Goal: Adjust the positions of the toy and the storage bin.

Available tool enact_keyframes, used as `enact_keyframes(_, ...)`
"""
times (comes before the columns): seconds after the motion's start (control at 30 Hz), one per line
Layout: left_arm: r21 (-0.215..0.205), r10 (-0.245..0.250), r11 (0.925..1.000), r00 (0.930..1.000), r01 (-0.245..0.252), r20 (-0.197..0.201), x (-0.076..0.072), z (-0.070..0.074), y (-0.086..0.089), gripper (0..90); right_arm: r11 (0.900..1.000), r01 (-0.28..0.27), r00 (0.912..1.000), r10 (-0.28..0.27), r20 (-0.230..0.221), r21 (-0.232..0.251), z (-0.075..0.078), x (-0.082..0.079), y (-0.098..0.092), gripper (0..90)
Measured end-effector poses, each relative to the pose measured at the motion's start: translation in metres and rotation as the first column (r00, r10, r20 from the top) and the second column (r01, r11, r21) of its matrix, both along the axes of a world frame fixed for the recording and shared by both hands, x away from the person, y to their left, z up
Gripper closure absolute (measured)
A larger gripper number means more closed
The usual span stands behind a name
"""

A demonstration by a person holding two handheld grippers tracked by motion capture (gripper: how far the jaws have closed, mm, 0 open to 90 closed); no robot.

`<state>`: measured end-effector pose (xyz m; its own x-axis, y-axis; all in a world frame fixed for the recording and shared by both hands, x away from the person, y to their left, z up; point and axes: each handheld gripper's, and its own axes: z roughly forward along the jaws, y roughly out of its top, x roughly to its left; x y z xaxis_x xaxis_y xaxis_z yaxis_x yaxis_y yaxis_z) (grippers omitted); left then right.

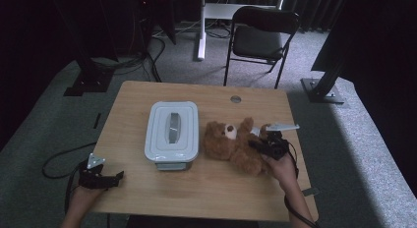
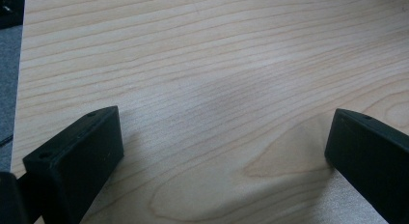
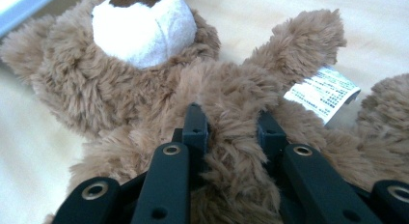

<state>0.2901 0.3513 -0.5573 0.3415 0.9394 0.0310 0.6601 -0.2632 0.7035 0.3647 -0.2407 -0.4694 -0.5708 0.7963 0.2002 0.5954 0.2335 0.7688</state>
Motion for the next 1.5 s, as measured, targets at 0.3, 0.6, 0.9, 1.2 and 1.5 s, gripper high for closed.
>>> enact_keyframes(0.3,0.000,-0.002,1.0000,1.0000,0.002,0.000,0.000,0.000,0.000,0.5,0.979,0.204,0.9768,-0.204,0.067,0.001,0.021,0.062,0.017,72.3)
enact_keyframes(0.6,0.000,-0.004,1.0000,1.0000,0.004,0.000,0.000,0.000,0.000,0.5,0.960,0.280,0.9599,-0.280,0.017,-0.015,-0.007,0.082,0.023,50.2)
enact_keyframes(0.9,0.000,-0.004,1.0000,1.0000,0.004,0.000,0.000,0.000,0.000,0.5,0.964,0.264,0.9629,-0.262,0.064,-0.025,0.017,0.049,-0.001,29.7)
enact_keyframes(1.2,0.000,-0.004,1.0000,1.0000,0.004,0.000,0.000,0.000,0.000,0.5,0.956,0.270,0.9615,-0.274,-0.021,-0.116,-0.009,0.016,-0.042,30.8)
enact_keyframes(1.5,0.000,-0.001,1.0000,1.0000,0.001,0.001,0.000,0.000,0.000,0.5,0.985,0.144,0.9855,-0.152,-0.075,-0.100,-0.027,-0.006,-0.031,72.1)
